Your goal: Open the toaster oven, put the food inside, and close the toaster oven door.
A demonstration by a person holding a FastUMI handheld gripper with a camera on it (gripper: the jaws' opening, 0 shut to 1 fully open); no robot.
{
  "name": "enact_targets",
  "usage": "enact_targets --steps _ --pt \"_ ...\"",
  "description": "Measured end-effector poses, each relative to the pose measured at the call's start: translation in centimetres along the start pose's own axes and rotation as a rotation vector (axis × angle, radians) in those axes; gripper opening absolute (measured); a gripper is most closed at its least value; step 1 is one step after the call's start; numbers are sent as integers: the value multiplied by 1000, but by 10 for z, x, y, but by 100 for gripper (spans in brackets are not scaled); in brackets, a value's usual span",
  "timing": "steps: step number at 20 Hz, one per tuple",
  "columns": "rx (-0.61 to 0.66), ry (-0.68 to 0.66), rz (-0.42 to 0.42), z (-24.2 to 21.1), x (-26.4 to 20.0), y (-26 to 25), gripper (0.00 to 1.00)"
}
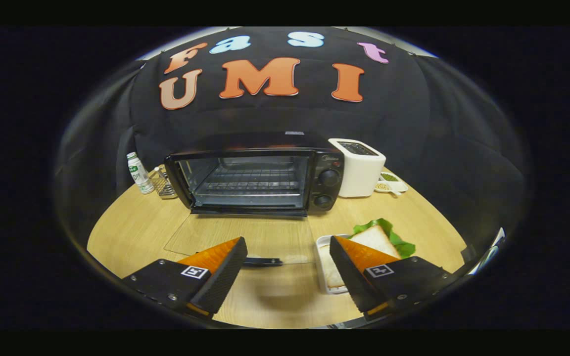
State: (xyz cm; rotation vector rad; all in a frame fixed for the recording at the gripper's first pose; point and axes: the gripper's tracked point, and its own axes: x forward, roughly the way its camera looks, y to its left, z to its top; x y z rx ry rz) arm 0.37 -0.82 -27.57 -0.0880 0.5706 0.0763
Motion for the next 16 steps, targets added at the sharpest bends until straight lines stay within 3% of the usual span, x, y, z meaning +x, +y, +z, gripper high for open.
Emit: enact_targets --steps 5,16 --pt "-45 70 -12 9 4 -70 100" --pt "160 386 183 -44 37 -128 99"
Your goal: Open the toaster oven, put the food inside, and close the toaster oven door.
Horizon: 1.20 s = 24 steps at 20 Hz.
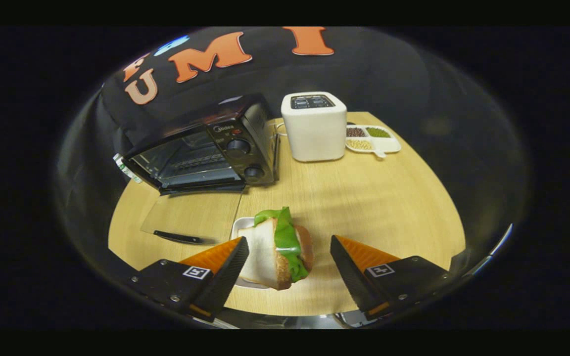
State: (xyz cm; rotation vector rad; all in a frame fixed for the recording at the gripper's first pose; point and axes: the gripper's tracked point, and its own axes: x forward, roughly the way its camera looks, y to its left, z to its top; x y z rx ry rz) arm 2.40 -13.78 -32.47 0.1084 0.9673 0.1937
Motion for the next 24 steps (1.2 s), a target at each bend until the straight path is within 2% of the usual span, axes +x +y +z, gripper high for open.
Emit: enact_targets --steps 1,6,8,9,11,13,20,24 --pt "26 20 23 -3 4 -2 98" --pt "161 111 154 -11 19 8 72" --pt "175 116 174 -8 19 7 58" --pt "187 108 192 -2 17 9 56" --pt "201 95 196 1 14 10 38" --pt "178 93 187 2 10 8 30" --pt "188 -36 156 44 -27 6 28" --pt "289 -154 161 73 -50 12 27"
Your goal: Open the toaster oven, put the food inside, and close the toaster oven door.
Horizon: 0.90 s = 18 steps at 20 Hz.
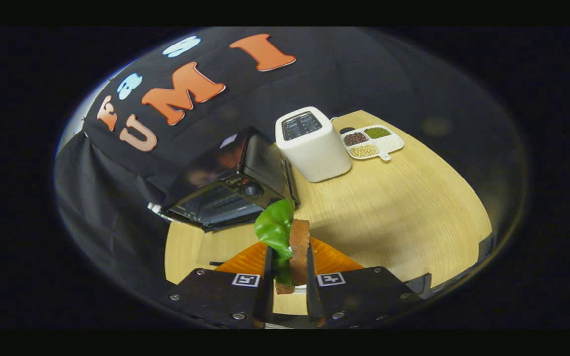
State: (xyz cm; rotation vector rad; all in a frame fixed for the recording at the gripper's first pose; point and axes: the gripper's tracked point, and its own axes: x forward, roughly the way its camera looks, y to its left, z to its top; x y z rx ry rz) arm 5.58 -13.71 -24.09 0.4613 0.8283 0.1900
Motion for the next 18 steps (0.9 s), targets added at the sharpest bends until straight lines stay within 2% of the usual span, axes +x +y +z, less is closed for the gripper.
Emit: enact_targets --steps 3,5,10,18 --pt "67 -69 44 0 0 24 27" --pt "146 -96 108 -5 2 46 27" --pt "356 -154 202 -25 30 90 27" --pt "498 -254 217 -44 69 130 27"
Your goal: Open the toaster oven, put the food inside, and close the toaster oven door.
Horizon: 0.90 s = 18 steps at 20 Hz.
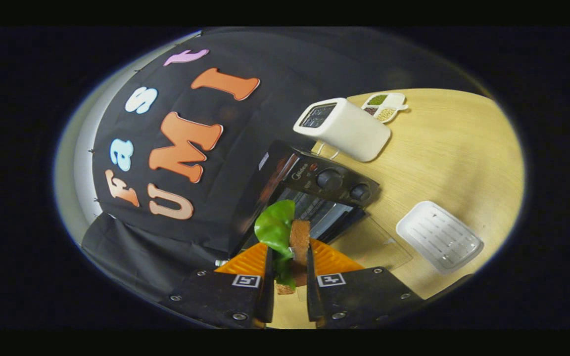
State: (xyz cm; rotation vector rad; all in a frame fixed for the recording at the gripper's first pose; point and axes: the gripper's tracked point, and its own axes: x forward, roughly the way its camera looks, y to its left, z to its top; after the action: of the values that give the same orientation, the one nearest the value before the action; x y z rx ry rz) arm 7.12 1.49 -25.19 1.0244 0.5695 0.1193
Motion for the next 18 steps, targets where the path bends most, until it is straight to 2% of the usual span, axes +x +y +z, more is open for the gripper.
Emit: enact_targets --steps 7,16,18 --pt "48 -95 -19 -16 38 6 27" --pt "77 -121 -87 -52 86 -2 27" --pt "95 -138 -80 -54 94 4 27"
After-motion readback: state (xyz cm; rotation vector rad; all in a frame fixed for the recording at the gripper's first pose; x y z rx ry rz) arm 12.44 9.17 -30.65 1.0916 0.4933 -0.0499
